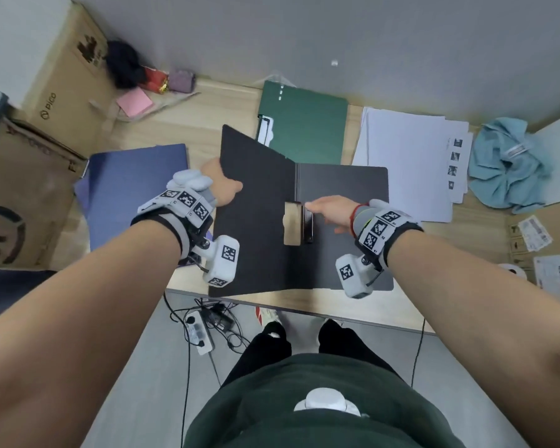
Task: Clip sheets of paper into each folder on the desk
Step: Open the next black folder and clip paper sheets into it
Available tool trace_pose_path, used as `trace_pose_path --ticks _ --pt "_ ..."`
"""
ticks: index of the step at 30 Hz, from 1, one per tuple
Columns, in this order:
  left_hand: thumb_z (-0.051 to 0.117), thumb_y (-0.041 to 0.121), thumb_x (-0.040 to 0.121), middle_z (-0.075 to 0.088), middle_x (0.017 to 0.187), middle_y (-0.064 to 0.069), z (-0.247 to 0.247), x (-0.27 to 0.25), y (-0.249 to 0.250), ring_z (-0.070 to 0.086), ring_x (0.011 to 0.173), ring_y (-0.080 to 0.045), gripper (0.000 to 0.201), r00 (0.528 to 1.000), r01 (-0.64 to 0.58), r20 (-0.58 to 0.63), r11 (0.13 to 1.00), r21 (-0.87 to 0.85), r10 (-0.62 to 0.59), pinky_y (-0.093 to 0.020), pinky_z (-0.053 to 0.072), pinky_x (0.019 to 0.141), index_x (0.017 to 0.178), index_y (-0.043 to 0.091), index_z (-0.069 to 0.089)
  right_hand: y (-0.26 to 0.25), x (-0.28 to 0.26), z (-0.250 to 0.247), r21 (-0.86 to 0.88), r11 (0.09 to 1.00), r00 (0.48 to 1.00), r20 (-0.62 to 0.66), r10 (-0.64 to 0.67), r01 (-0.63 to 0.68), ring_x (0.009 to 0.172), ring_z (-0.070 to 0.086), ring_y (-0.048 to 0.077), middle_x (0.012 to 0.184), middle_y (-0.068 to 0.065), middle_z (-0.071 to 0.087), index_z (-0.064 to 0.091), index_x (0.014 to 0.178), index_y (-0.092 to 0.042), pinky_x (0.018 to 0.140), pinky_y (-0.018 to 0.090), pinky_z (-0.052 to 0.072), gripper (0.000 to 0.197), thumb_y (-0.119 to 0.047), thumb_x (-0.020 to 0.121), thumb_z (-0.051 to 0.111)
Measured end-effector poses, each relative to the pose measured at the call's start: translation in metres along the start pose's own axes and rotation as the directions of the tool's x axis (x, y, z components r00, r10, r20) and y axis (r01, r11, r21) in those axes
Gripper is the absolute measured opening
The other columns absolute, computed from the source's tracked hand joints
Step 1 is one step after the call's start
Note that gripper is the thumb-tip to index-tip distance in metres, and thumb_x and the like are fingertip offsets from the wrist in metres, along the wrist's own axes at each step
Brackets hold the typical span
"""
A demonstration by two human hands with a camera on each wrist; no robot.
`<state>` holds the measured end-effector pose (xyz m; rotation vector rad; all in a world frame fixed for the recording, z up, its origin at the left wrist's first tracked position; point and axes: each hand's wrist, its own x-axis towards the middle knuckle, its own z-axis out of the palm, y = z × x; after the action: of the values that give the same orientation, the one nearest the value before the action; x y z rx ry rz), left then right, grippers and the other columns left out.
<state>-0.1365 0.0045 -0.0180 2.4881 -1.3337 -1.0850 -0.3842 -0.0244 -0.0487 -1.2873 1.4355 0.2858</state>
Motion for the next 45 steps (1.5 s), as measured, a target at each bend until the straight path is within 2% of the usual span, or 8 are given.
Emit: trace_pose_path --ticks 4,9,15,21,27,38,42,45 --pt "0.068 0.052 0.056 0.069 0.103 -0.004 0.008 0.033 -0.049 0.065 0.09 -0.031 0.064 0.983 0.182 -0.052 0.977 0.113 -0.177 -0.042 0.054 0.086 0.112 0.023 0.057 0.018 0.009 0.001 -0.228 0.967 0.993 -0.027 0.115 -0.118 0.137 0.043 0.03 0.151 0.014 0.045 0.045 0.144 -0.003 0.114 0.036 0.033 0.06 -0.045 0.102 0.043" --pt "0.07 0.017 0.083 0.058 0.127 -0.02 0.012 0.031 -0.056 0.057 0.116 -0.04 0.065 0.975 0.219 -0.064 0.969 0.118 -0.213 -0.046 0.047 0.098 0.139 0.006 0.039 0.037 0.01 0.003 -0.252 0.947 0.98 -0.029 0.196 -0.197 0.138 0.042 0.03 0.151 0.014 0.044 0.044 0.145 -0.002 0.108 0.036 0.036 0.059 -0.044 0.103 0.041" --pt "0.066 0.017 0.088 0.048 0.138 -0.02 0.012 0.036 -0.02 0.052 0.12 -0.034 0.061 0.967 0.211 -0.181 0.961 0.179 -0.178 -0.041 0.044 0.096 0.143 0.01 0.041 0.056 0.021 -0.015 -0.06 0.973 0.975 -0.03 0.222 -0.224 0.124 0.056 0.027 0.137 0.009 0.057 0.051 0.138 -0.011 0.105 0.04 0.045 0.058 -0.05 0.096 0.052" --pt "0.073 0.023 0.084 0.064 0.122 -0.011 0.034 0.04 0.055 0.063 0.105 -0.031 0.056 0.997 0.035 0.061 0.996 0.087 -0.04 -0.035 0.052 0.092 0.135 0.015 0.053 0.071 0.029 -0.081 0.161 0.968 0.963 -0.163 0.217 -0.191 0.107 0.065 0.018 0.118 0.001 0.066 0.061 0.119 -0.016 0.092 0.037 0.054 0.045 -0.049 0.087 0.06" --pt "0.072 0.023 0.083 0.066 0.109 0.002 0.107 0.044 0.137 0.064 0.097 -0.02 0.036 0.981 -0.114 0.152 0.993 -0.035 0.118 -0.032 0.052 0.094 0.118 0.019 0.063 0.109 0.038 -0.169 0.174 0.964 0.915 -0.319 0.248 -0.201 0.116 0.059 0.036 0.129 0.015 0.06 0.059 0.127 -0.001 0.1 0.044 0.05 0.043 -0.031 0.095 0.057" --pt "0.067 0.037 0.084 0.029 0.158 -0.002 0.186 0.068 0.188 0.044 0.136 -0.029 0.067 0.94 -0.219 0.327 0.901 0.375 0.093 -0.039 0.04 0.109 0.146 0.036 0.042 0.154 0.078 -0.227 0.227 0.899 0.789 -0.432 0.437 -0.374 0.119 0.057 0.032 0.148 0.016 0.041 0.028 0.15 -0.004 0.061 0.032 0.046 0.082 -0.034 0.086 0.07" --pt "0.062 0.048 0.082 0.025 0.156 0.004 0.189 0.074 0.195 0.048 0.13 -0.027 0.066 0.944 -0.227 0.327 0.819 0.527 0.051 -0.039 0.043 0.103 0.144 0.046 0.039 0.158 0.095 -0.234 0.19 0.877 0.763 -0.434 0.479 -0.442 0.129 0.047 0.035 0.15 0.021 0.029 0.023 0.149 -0.005 0.098 0.041 0.048 0.085 -0.036 0.085 0.07" --pt "0.06 0.048 0.084 0.023 0.153 0.002 0.192 0.07 0.197 0.039 0.13 -0.028 0.062 0.949 -0.247 0.31 0.743 0.622 0.055 -0.039 0.039 0.099 0.142 0.05 0.039 0.157 0.103 -0.24 0.193 0.868 0.758 -0.426 0.495 -0.458 0.127 0.049 0.031 0.15 0.019 0.032 0.023 0.148 -0.003 0.09 0.034 0.043 0.082 -0.035 0.088 0.069"
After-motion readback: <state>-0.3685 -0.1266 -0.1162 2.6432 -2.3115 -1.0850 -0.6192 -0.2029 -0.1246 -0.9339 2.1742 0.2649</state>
